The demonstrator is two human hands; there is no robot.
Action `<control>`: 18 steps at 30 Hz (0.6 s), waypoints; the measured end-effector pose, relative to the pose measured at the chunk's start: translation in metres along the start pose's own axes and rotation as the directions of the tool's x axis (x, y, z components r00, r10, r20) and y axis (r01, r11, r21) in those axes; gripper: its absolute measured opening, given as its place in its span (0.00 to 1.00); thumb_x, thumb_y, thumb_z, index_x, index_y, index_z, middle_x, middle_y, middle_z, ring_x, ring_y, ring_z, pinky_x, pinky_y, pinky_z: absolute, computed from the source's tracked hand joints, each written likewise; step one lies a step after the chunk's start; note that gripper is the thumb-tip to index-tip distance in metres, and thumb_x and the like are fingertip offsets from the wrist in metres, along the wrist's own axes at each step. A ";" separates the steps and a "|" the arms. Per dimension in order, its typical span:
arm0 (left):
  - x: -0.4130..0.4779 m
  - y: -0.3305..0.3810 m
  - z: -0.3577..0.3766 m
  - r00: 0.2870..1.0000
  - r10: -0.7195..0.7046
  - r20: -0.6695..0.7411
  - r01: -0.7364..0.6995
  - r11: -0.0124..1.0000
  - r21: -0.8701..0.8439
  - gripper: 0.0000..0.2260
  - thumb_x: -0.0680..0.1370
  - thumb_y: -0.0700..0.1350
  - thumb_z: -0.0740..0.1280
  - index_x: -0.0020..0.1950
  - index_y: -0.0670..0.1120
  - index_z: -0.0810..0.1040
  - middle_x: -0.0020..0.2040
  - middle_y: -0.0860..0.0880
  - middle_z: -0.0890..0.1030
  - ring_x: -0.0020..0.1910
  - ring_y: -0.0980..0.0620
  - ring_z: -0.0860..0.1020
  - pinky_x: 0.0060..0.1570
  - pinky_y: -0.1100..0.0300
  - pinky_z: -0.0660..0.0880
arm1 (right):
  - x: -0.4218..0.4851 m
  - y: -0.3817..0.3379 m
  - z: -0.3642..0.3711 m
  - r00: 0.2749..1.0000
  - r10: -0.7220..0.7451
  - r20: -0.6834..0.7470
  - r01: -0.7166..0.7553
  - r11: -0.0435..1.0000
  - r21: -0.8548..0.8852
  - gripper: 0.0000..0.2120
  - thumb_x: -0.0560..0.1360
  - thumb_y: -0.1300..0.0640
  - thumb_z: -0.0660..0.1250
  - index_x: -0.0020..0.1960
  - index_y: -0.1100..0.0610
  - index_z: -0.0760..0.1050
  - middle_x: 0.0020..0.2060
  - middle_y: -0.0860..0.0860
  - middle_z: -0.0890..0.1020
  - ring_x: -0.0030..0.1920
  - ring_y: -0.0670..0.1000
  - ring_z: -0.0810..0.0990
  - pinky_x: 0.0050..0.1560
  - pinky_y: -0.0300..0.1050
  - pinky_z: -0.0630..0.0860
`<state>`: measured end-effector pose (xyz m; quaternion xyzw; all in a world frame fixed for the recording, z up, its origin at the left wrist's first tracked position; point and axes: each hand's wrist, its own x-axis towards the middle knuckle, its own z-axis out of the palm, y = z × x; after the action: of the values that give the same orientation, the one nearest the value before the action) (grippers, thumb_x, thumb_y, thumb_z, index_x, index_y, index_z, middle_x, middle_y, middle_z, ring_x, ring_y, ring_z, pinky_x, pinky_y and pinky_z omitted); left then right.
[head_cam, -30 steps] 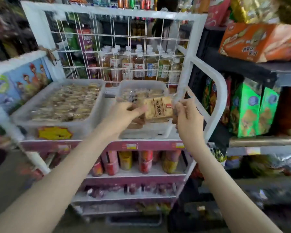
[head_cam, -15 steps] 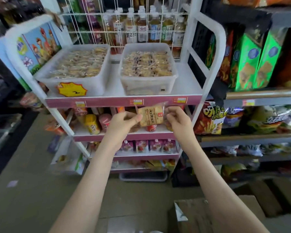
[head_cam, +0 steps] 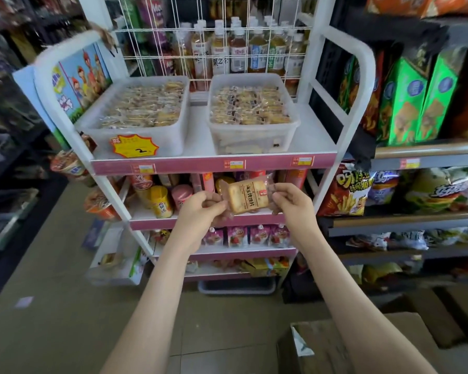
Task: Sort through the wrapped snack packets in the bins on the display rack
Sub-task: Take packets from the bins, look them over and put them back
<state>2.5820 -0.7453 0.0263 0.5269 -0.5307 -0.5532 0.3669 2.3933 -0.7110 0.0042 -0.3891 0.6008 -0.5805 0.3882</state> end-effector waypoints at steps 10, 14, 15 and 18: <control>0.005 -0.001 -0.009 0.984 0.171 0.047 -0.178 0.954 0.240 0.03 0.77 0.37 0.69 0.49 0.44 0.78 0.44 0.45 0.81 0.35 0.61 0.81 0.36 0.69 0.76 | 0.006 0.002 -0.005 0.984 0.152 0.098 -0.148 0.988 -0.039 0.06 0.79 0.64 0.61 0.48 0.60 0.76 0.37 0.52 0.81 0.36 0.48 0.77 0.38 0.39 0.74; 0.003 0.000 -0.013 0.964 0.168 0.206 -0.210 0.956 0.202 0.08 0.78 0.36 0.67 0.47 0.49 0.75 0.46 0.47 0.79 0.46 0.52 0.81 0.43 0.59 0.79 | 0.005 -0.004 -0.002 0.979 0.098 0.177 -0.069 0.985 -0.159 0.10 0.82 0.56 0.59 0.44 0.57 0.73 0.35 0.49 0.80 0.35 0.47 0.76 0.37 0.39 0.73; 0.002 -0.001 -0.013 0.960 0.172 0.220 -0.210 0.964 0.164 0.09 0.78 0.36 0.66 0.48 0.50 0.74 0.46 0.47 0.79 0.47 0.51 0.81 0.43 0.59 0.80 | 0.004 -0.003 0.000 0.982 0.073 0.175 -0.046 0.987 -0.157 0.10 0.82 0.56 0.58 0.43 0.56 0.72 0.33 0.47 0.79 0.34 0.46 0.75 0.35 0.39 0.72; -0.001 -0.002 -0.016 0.958 0.190 0.213 -0.215 0.972 0.099 0.13 0.79 0.36 0.65 0.52 0.55 0.72 0.45 0.47 0.77 0.42 0.57 0.80 0.39 0.65 0.77 | 0.002 0.000 0.001 0.991 0.020 0.135 0.002 0.986 -0.166 0.10 0.82 0.57 0.58 0.44 0.57 0.73 0.33 0.46 0.79 0.34 0.46 0.76 0.36 0.43 0.73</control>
<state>2.5977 -0.7468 0.0265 0.4323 -0.6490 -0.5301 0.3331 2.3936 -0.7136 0.0038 -0.4560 0.6209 -0.4988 0.3972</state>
